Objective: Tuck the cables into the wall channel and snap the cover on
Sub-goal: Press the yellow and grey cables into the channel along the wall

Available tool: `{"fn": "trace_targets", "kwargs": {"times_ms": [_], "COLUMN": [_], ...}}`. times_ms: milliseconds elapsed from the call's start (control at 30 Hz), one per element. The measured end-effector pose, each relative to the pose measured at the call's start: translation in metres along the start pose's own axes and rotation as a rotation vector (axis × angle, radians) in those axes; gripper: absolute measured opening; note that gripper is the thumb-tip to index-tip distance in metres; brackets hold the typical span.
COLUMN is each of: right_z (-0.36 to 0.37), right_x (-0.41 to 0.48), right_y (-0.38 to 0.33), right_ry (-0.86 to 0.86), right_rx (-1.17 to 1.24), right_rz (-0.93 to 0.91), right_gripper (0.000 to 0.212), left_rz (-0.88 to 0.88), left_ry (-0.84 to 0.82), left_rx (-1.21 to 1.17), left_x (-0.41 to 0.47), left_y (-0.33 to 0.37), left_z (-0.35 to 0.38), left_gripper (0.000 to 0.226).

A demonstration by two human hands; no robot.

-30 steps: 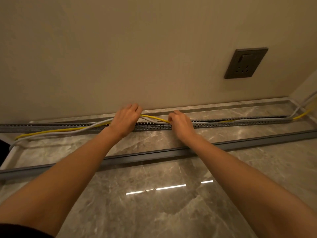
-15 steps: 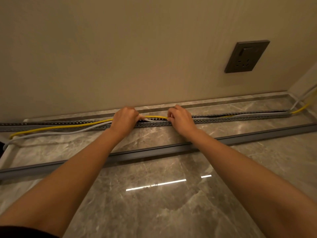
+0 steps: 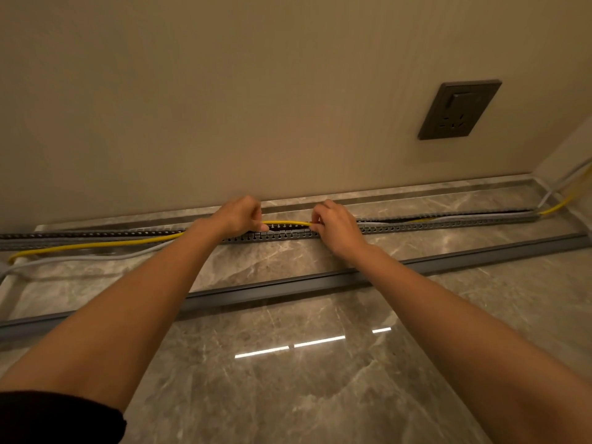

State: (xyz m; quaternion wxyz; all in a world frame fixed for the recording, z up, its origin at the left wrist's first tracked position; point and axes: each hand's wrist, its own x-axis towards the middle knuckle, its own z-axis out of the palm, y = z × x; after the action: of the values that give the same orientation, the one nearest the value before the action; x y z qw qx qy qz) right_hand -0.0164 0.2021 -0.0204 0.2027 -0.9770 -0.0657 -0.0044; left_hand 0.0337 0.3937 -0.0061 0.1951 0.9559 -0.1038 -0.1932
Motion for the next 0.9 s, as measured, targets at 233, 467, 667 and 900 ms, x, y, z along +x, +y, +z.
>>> {"fn": "trace_targets", "kwargs": {"times_ms": [233,467,667,900], "right_z": [0.000,0.003,0.002,0.007], "right_x": [-0.002,-0.003,-0.006,-0.007], "right_y": [0.000,0.001,0.004,0.001], "right_ry": [0.005,-0.019,-0.062,-0.021], "right_rx": [-0.011,-0.048,-0.078,-0.152], "right_rz": [-0.010,-0.009,-0.021,-0.020], "right_gripper": [0.016,0.025,0.026,0.026], "left_rz": [0.313,0.392,0.306,0.286], "left_ry": [0.217,0.247,0.259,0.315], "left_rx": [0.398,0.595,0.653,0.578], "left_x": [-0.018,-0.030,-0.031,-0.029], "left_y": [0.007,0.011,0.020,0.023], "left_z": [0.012,0.020,0.029,0.037], "left_gripper": [0.007,0.022,0.022,0.017]}}
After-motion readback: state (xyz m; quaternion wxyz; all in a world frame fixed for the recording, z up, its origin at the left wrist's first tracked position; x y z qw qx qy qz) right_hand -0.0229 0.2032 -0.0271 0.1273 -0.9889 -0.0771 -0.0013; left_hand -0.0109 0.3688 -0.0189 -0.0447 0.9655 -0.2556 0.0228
